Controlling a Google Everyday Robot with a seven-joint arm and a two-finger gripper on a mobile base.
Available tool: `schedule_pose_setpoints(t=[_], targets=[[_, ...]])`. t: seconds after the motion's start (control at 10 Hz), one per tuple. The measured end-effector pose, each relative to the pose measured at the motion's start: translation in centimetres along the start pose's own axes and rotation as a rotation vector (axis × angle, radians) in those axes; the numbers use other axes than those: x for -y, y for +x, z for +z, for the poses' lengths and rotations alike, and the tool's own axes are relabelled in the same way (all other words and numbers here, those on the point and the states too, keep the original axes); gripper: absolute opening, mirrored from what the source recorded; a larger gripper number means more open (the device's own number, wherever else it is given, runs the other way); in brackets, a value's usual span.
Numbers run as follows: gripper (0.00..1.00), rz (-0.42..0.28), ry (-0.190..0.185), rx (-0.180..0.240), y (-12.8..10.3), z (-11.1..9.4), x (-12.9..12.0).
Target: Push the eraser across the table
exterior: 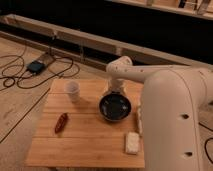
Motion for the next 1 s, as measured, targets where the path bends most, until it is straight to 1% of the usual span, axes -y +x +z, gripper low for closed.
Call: schedule_pose_setpoints(t=[0.2, 0.3, 0.6, 0.7, 0.8, 1.0], targets=[[0.8, -0.007, 0.005, 0.003, -1.6, 0.0, 1.5], [0.8, -0.013, -0.001, 0.008, -2.4, 0.3, 2.0], [0.8, -0.045, -0.043, 0.028, -5.0, 1.9, 2.9], [0.8, -0.049, -0.048, 0.03, -5.2, 2.2, 3.0], [0.8, -0.065, -0.063, 0.035, -6.3, 3.1, 3.9], [0.8, -0.072, -0.068, 0.025, -6.9, 4.1, 4.8]])
